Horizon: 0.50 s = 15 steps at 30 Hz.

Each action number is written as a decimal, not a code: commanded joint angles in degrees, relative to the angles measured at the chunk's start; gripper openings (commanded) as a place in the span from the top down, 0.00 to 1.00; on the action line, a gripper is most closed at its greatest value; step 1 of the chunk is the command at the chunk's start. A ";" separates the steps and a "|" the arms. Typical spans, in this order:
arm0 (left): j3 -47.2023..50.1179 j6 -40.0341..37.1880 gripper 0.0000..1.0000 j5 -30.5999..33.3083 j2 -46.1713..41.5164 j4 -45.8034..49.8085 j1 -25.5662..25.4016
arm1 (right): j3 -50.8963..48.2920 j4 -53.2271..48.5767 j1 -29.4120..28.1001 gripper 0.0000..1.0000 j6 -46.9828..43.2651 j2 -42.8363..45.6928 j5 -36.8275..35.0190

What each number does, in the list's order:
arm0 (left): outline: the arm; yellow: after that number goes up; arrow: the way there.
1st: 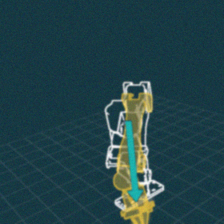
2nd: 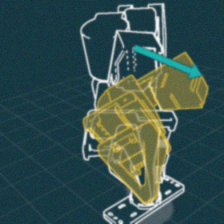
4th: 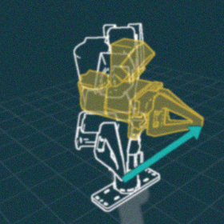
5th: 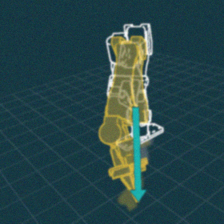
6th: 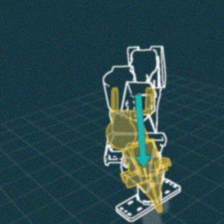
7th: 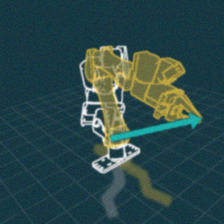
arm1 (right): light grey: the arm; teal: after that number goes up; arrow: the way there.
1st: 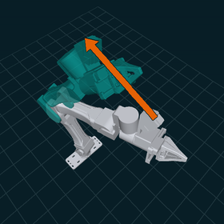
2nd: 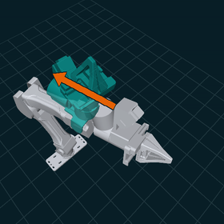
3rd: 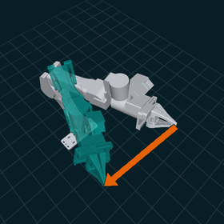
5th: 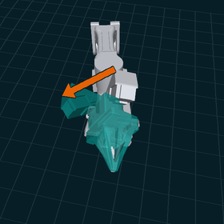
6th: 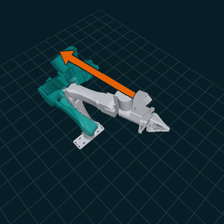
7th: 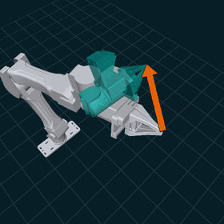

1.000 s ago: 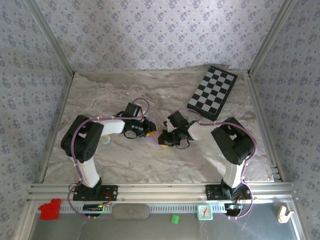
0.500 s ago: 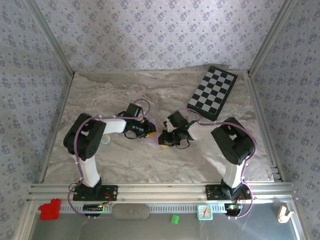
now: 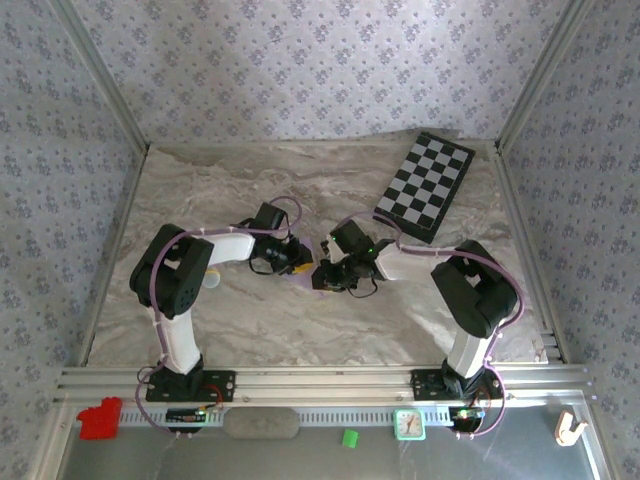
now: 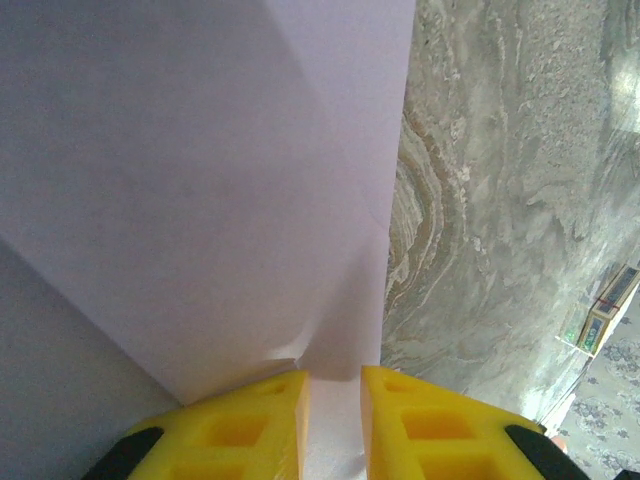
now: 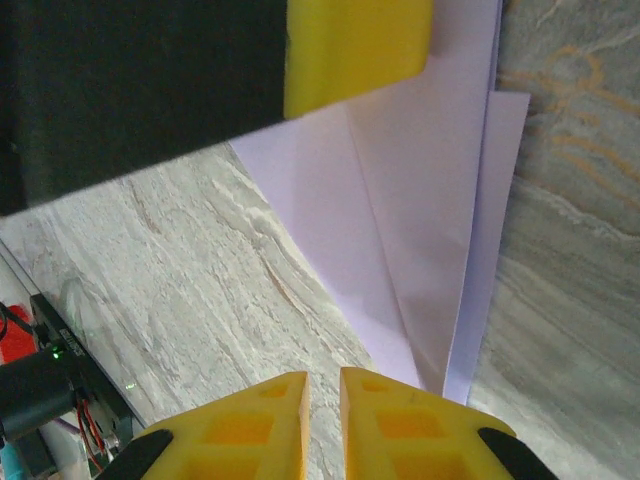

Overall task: Fold a paper plane with a square sheet of paper (pick it up from the middle)
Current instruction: Fourth fold the wing at the center of the table.

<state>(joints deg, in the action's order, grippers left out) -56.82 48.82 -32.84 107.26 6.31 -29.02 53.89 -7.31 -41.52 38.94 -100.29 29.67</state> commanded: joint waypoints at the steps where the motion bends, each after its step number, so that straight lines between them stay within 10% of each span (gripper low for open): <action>1: -0.08 -1.23 0.78 4.97 2.68 5.81 0.11 | -0.01 -2.68 -0.36 0.84 -0.62 -0.87 -0.67; 15: -0.18 -1.18 0.78 5.25 3.36 6.70 0.04 | -0.97 -4.62 0.02 0.84 -0.71 -2.38 -3.31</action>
<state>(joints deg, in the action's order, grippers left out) -57.65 48.47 -32.53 107.59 7.77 -29.06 53.78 -9.67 -41.56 38.92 -101.95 27.70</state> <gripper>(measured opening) 0.224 0.158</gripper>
